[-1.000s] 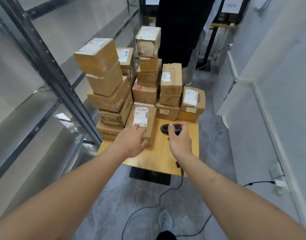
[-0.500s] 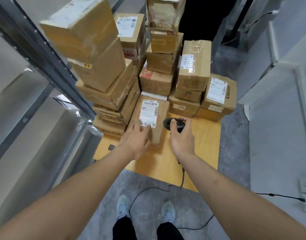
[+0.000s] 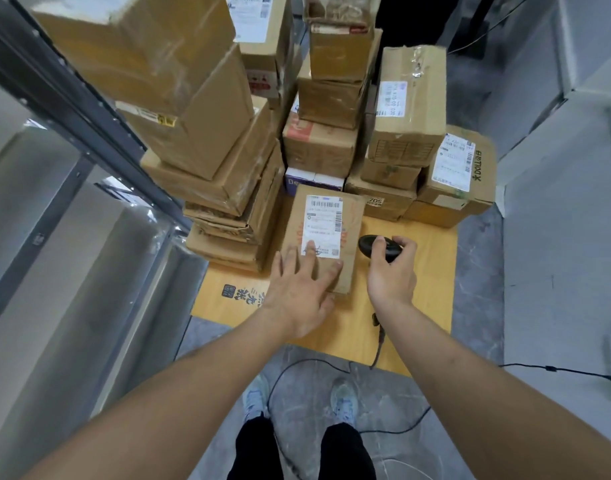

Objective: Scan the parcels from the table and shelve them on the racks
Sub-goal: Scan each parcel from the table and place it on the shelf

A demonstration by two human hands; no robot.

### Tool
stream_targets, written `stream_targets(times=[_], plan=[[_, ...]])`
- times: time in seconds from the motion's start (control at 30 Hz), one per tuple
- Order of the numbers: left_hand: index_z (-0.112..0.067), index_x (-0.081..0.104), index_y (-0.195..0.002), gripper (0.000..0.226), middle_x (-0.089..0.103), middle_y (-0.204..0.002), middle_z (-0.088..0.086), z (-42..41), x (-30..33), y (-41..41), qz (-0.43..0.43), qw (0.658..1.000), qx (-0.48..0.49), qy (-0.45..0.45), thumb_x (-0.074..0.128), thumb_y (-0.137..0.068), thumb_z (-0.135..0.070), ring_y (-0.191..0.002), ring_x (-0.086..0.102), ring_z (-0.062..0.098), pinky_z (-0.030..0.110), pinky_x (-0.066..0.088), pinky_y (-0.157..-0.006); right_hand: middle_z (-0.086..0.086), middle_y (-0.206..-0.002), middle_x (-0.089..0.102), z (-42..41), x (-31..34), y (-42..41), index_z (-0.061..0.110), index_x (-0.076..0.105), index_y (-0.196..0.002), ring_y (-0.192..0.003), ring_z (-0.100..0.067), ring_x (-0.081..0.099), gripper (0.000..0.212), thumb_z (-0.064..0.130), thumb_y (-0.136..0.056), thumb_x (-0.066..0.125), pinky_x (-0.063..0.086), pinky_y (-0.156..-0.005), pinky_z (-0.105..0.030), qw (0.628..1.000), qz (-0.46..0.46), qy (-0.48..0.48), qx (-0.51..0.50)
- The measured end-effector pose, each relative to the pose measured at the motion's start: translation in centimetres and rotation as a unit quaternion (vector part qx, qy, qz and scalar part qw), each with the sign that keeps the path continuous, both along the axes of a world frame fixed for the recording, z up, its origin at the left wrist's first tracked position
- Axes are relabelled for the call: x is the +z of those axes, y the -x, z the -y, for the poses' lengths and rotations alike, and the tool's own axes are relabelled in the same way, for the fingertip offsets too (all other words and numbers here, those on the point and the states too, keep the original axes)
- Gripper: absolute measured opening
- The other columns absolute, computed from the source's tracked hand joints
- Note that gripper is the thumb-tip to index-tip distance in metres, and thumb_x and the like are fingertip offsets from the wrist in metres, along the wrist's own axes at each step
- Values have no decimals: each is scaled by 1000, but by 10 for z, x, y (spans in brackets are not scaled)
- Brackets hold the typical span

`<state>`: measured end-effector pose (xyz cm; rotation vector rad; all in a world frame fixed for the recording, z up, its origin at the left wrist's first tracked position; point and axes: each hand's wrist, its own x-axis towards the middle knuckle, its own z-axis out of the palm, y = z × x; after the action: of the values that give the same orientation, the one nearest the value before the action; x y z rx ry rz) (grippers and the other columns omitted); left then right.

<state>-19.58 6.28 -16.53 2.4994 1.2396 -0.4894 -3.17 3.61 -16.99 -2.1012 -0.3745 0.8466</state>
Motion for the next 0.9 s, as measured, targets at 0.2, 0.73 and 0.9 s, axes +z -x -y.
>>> stream_targets(times=[0.2, 0.73, 0.9], plan=[[-26, 35, -156, 58, 32, -157, 11, -22, 2, 6, 135, 986, 92, -20, 56, -104, -38, -142, 30, 30, 46, 38, -116, 5, -106, 62, 5, 6, -9, 30, 46, -135, -91, -21, 57, 34, 49, -107, 50, 38, -79, -32, 1000, 13, -3, -22], [-60, 27, -146, 84, 55, -128, 2, -19, -17, -5, 334, 841, 389, 174, 74, -78, -54, -116, 53, 19, 40, 47, -103, 6, -104, 63, 29, 4, -13, 32, 40, -138, -92, -23, 60, 38, 50, -107, 50, 43, -75, -34, 998, 42, 37, 11], [-79, 8, -147, 86, 49, -147, 1, -12, -10, -12, 326, 865, 324, 203, 64, -86, -57, -132, 47, 23, 52, 41, -114, 4, -105, 63, 39, 0, -33, 30, 38, -140, -93, -25, 60, 41, 51, -107, 49, 43, -75, -36, 996, 57, 65, 10]])
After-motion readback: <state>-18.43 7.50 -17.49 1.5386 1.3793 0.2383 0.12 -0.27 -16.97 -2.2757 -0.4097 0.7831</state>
